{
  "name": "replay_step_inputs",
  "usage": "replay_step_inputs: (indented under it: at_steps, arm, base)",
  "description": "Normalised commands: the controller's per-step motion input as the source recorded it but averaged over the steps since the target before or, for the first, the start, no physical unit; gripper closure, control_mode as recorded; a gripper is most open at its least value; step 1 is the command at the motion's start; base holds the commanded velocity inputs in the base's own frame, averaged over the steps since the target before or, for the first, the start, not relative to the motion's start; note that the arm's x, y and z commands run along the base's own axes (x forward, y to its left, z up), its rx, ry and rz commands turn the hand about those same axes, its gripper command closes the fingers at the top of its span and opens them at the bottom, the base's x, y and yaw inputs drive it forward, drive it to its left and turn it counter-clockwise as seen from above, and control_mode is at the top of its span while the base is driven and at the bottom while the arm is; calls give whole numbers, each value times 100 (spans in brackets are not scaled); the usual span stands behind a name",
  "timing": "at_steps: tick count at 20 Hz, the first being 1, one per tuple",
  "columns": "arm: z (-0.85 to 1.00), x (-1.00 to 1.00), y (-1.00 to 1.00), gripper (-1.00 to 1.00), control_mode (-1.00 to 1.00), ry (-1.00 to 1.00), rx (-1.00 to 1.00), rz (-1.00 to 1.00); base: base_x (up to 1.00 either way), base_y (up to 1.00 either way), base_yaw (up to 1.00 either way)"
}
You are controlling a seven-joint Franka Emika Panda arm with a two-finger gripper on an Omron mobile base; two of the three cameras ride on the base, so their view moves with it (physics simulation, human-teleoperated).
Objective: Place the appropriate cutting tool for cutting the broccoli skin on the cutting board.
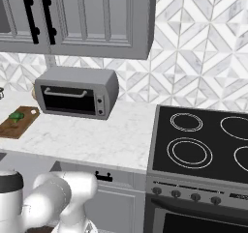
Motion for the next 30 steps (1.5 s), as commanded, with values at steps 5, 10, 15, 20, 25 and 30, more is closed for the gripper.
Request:
replay_step_inputs:
  at_steps: [5, 10, 15, 20, 25, 30]
  arm:
    - [36, 61, 0, -100, -100, -21, -14, 0]
    - [29, 67, 3, -100, -100, -24, -15, 4]
    - [3, 58, 11, -100, -100, -14, -7, 24]
    - [-1, 15, 5, -100, -100, 0, -3, 30]
    - [-27, 5, 0, -100, -100, 13, 0, 26]
    - [-41, 10, 0, -100, -100, 16, 0, 13]
  base:
    - [0, 0, 0]
    - [0, 0, 0]
    - [0, 0, 0]
    - [0, 0, 0]
    - [0, 0, 0]
    - [0, 0, 0]
